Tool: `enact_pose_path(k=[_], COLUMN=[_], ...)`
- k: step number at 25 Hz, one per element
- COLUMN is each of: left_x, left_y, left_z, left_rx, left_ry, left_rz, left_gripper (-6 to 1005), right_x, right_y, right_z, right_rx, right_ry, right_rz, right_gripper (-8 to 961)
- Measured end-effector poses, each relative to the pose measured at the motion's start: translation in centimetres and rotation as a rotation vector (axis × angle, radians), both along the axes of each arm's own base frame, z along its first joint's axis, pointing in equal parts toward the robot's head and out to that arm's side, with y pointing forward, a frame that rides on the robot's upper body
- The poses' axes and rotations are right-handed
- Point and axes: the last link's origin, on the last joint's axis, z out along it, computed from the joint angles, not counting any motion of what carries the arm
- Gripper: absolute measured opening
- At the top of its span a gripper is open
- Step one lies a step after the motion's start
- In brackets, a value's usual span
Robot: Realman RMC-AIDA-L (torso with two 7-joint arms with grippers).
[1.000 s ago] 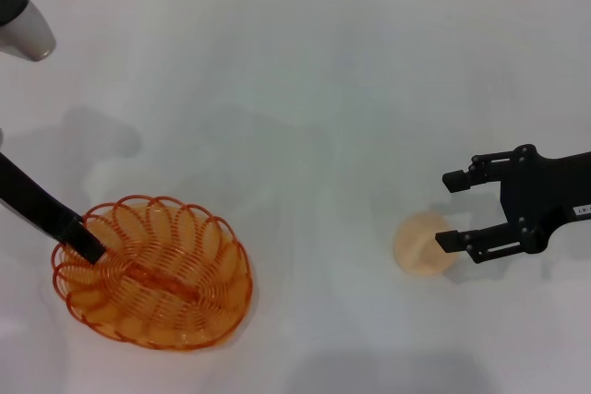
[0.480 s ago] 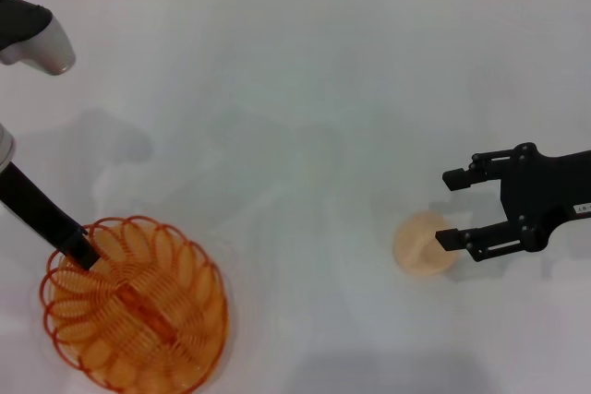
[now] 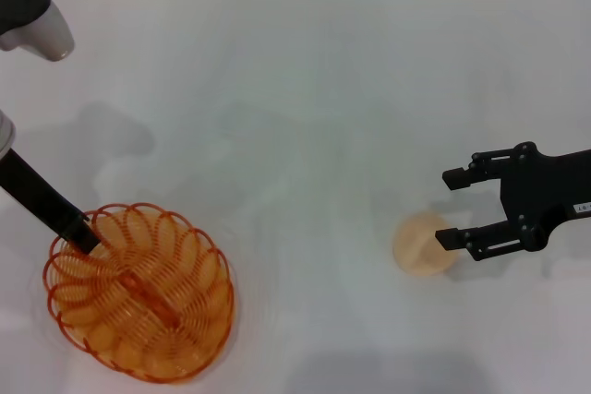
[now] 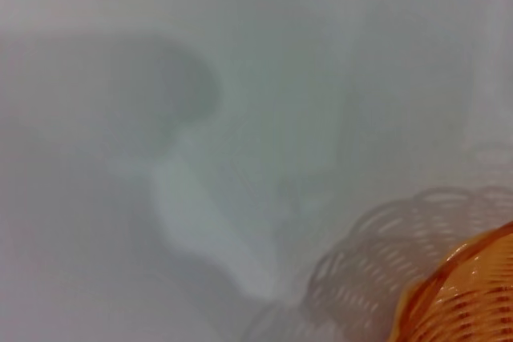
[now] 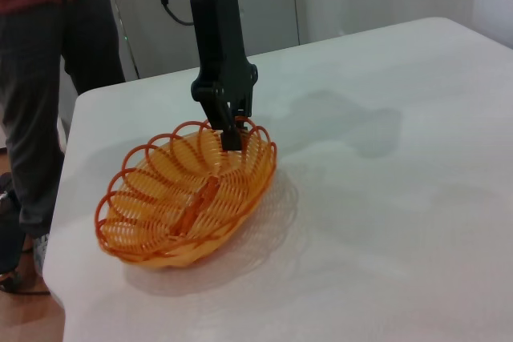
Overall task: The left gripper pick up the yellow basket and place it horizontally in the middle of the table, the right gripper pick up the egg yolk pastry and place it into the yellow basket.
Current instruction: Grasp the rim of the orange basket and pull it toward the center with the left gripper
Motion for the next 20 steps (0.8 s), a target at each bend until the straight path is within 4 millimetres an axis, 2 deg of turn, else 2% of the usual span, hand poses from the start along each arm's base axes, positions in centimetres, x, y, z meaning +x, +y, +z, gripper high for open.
enact_pose_path(k=[13,20], left_x=[0.4,0.8], left_y=[0.8,1.7], left_z=[0.6,1.7], left_rx=[0.072,0.200], left_ry=[-0.056,-0.138], left_rz=[0.002,0.092], left_gripper=[116,96], right_x=[0.0,0.0], right_y=[0.2,0.3], right_z=[0.1,0.2], right_rx=[0.012,0.020], right_ry=[-0.001,0.000], right_rz=[-0.002,-0.002], right_gripper=[771,770])
